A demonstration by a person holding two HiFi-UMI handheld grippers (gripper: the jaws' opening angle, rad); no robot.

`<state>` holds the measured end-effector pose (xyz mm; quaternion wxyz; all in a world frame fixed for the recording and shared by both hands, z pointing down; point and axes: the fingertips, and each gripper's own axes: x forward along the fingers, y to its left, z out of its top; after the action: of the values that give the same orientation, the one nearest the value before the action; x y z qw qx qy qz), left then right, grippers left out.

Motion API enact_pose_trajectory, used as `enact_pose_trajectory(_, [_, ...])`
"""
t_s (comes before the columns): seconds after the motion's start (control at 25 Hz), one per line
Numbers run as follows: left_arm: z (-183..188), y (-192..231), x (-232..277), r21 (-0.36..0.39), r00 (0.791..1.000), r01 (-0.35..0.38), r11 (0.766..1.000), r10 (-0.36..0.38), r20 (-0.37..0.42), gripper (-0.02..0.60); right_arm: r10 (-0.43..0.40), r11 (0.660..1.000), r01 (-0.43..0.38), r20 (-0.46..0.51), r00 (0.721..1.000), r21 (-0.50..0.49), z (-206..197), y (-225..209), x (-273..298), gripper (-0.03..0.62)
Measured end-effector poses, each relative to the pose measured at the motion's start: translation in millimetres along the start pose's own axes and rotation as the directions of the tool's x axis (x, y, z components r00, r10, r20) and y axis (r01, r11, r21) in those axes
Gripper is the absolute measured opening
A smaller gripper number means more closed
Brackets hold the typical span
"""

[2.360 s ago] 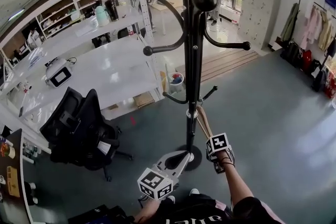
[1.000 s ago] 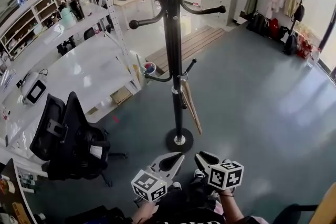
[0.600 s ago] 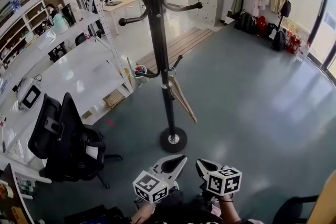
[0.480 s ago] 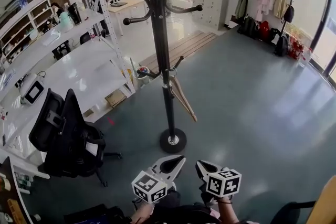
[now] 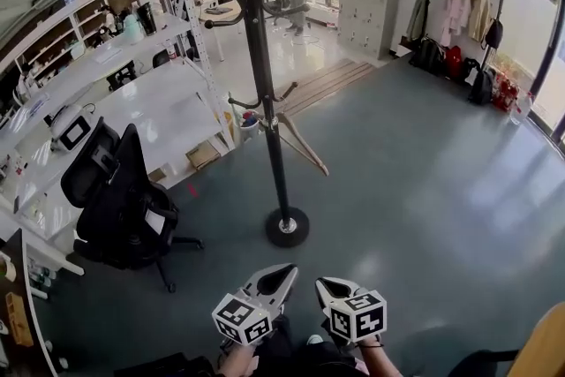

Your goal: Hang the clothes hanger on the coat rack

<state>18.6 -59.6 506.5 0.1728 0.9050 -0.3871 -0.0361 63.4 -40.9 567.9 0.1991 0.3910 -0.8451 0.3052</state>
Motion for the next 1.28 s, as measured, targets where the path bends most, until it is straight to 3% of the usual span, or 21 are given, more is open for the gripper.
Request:
enact_pose_trajectory(0.4, [-14, -61, -43, 0.016, 0.997, -0.079, 0.997, 0.079, 0.018, 0.000, 0.076, 0.997, -0.077, -0.010, 0.997, -0.015, -41, 27, -49, 0.009])
enact_pose_trajectory(0.76, [1, -72, -64, 0.048, 0.999, -0.043, 0.998, 0.042, 0.033, 0.000, 0.057, 0.998, -0.057, 0.024, 0.998, 0.005, -40, 43, -55, 0.009])
enact_pose_trajectory(1.28, [-8, -73, -100, 0.037, 1.000, 0.006, 0.999, -0.005, -0.015, 0.000, 0.033, 0.996, -0.035, 0.031, 0.999, 0.080, -56, 72, -48, 0.009])
